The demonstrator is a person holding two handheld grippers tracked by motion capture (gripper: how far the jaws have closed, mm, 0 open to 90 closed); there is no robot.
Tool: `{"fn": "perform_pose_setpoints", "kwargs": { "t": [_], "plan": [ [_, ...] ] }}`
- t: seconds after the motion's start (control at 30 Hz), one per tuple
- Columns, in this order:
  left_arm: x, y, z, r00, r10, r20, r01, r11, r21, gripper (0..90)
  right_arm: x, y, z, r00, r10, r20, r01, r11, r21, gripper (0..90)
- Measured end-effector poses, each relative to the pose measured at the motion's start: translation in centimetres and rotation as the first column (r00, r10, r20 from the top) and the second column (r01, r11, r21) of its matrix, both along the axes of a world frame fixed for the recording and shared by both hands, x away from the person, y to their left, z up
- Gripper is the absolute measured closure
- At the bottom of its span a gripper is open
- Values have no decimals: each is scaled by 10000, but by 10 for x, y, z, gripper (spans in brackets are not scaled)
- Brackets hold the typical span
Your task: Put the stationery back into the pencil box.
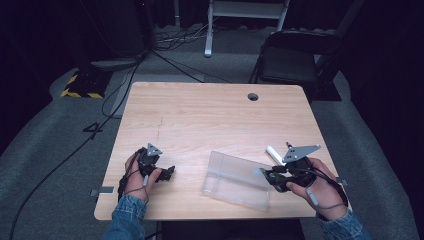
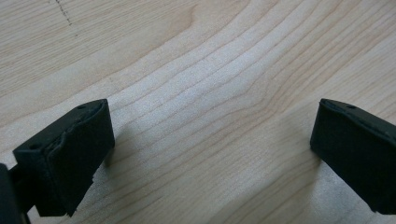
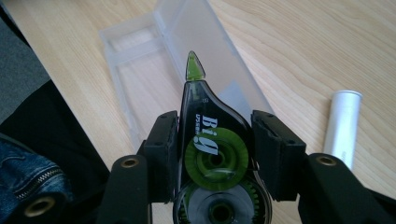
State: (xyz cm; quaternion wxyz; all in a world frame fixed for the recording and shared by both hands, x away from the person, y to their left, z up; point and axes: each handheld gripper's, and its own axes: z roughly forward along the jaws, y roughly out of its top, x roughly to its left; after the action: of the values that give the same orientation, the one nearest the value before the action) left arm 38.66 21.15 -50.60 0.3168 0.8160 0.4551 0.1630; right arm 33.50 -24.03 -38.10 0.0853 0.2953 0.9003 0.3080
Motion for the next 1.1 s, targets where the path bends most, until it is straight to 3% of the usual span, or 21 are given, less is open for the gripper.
{"fn": "perform_pose_setpoints", "kwargs": {
  "t": [0.33,0.63,1.1],
  "plan": [
    [0,0,0,10000,-1,0,1,10000,-2,1,1,21,-7,9976,681,93,-682,9977,45,537],
    [0,0,0,10000,-1,-3,1,10000,-2,1,5,42,-21,9919,1246,-245,-1251,9919,-201,537],
    [0,0,0,10000,0,-4,0,10000,-5,1,8,51,-40,9851,1570,-696,-1606,9858,-489,537]
  ]
}}
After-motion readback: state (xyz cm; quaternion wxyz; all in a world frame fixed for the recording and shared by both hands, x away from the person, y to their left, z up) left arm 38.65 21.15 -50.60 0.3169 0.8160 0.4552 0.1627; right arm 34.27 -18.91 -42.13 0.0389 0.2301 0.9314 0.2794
